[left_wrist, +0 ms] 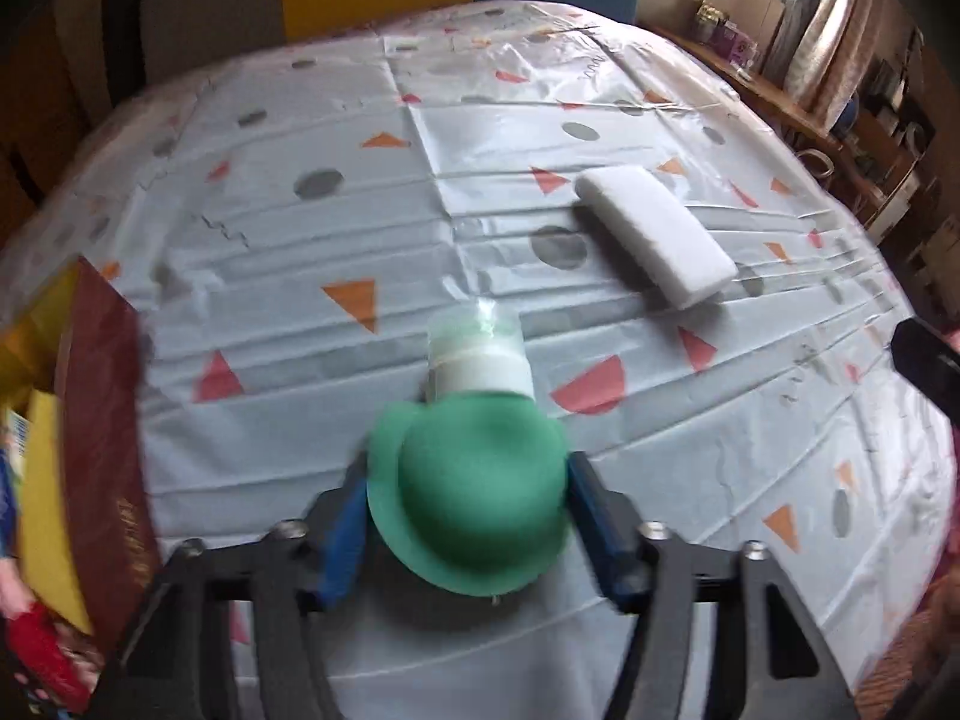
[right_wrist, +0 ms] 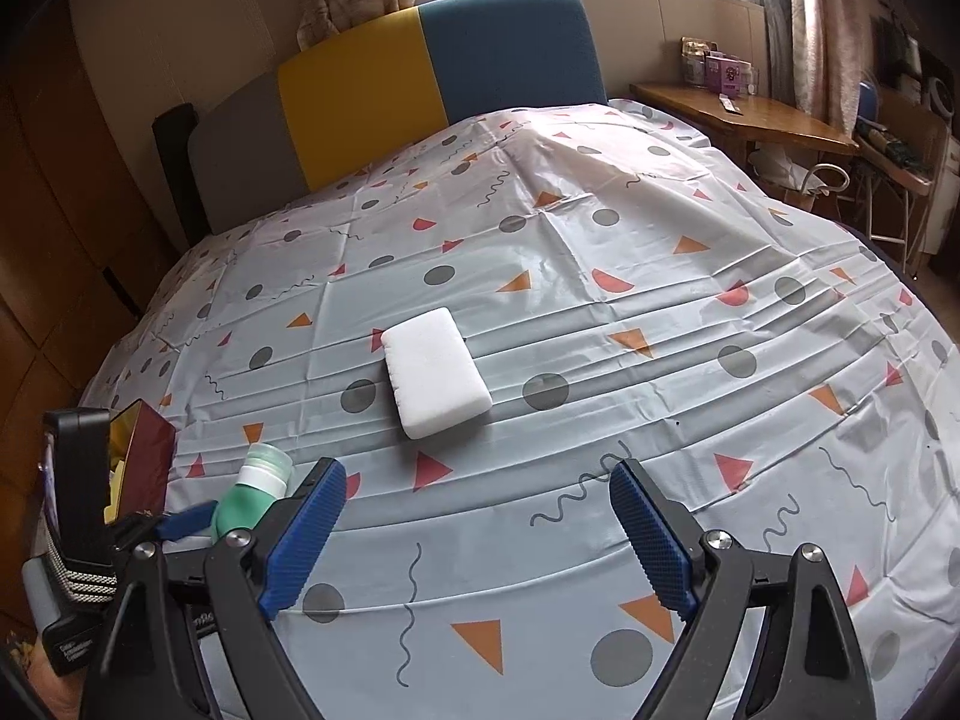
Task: Organize soft objects
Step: 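Grasp the green rubber cup with the left gripper, then grasp the white foam block with the right gripper while the left gripper holds the green cup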
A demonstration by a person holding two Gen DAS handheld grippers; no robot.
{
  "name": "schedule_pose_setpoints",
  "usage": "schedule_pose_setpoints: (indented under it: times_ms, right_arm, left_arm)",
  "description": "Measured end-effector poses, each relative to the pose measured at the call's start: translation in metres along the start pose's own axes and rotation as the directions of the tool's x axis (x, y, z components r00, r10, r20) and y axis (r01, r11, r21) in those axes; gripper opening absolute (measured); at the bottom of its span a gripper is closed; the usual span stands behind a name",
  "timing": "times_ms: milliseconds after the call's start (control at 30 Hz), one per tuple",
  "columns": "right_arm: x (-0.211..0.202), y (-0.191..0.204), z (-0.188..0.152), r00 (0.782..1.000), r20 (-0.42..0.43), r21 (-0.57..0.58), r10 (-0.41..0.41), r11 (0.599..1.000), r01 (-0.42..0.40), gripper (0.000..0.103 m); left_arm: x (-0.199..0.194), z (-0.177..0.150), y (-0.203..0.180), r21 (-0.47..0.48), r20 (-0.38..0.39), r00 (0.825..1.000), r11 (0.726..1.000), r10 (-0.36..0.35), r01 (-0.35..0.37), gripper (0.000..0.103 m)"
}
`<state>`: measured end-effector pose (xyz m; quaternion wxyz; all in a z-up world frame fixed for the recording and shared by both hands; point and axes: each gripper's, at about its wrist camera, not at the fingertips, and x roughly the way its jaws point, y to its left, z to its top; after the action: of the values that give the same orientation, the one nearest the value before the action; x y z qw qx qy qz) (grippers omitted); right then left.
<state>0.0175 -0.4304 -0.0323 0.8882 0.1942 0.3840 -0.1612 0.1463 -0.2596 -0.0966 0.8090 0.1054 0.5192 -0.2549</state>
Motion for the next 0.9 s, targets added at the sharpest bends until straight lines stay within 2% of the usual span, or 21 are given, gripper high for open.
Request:
schedule_pose_setpoints:
  times_ms: [67, 233, 400, 533, 700, 900]
  right_arm:
    - [0.001, -0.001, -0.001, 1.0, -0.001, -0.007, -0.008, 1.0, 0.008, 0.09]
    - [0.007, -0.005, -0.002, 0.999, -0.021, -0.01, -0.032, 0.999, 0.032, 0.09]
    - [0.022, -0.006, -0.01, 0.996, -0.094, 0.007, -0.008, 1.0, 0.009, 0.09]
    - [0.036, -0.006, -0.016, 0.984, -0.17, 0.053, 0.057, 0.997, -0.048, 0.09]
    - [0.052, 0.013, 0.003, 0.98, -0.19, -0.029, 0.055, 0.998, -0.062, 0.09]
    - [0.111, 0.039, 0.048, 0.973, -0.23, -0.123, -0.031, 0.992, 0.002, 0.09]
  left_arm:
    - [-0.006, -0.009, -0.003, 0.018, 0.023, 0.999, 1.0, 0.022, -0.022, 0.046]
    - [-0.024, -0.048, -0.009, 0.069, 0.029, 1.0, 0.998, -0.01, 0.008, 0.046]
    - [-0.04, -0.092, -0.016, 0.145, 0.071, 0.997, 0.989, -0.018, 0.008, 0.046]
    - [-0.039, -0.094, -0.014, 0.143, 0.083, 0.996, 0.989, -0.034, 0.022, 0.046]
    - [-0.039, -0.094, -0.013, 0.152, 0.088, 0.995, 0.988, -0.049, 0.035, 0.046]
    - [-0.039, -0.095, -0.01, 0.144, 0.1, 0.993, 0.989, -0.06, 0.045, 0.046]
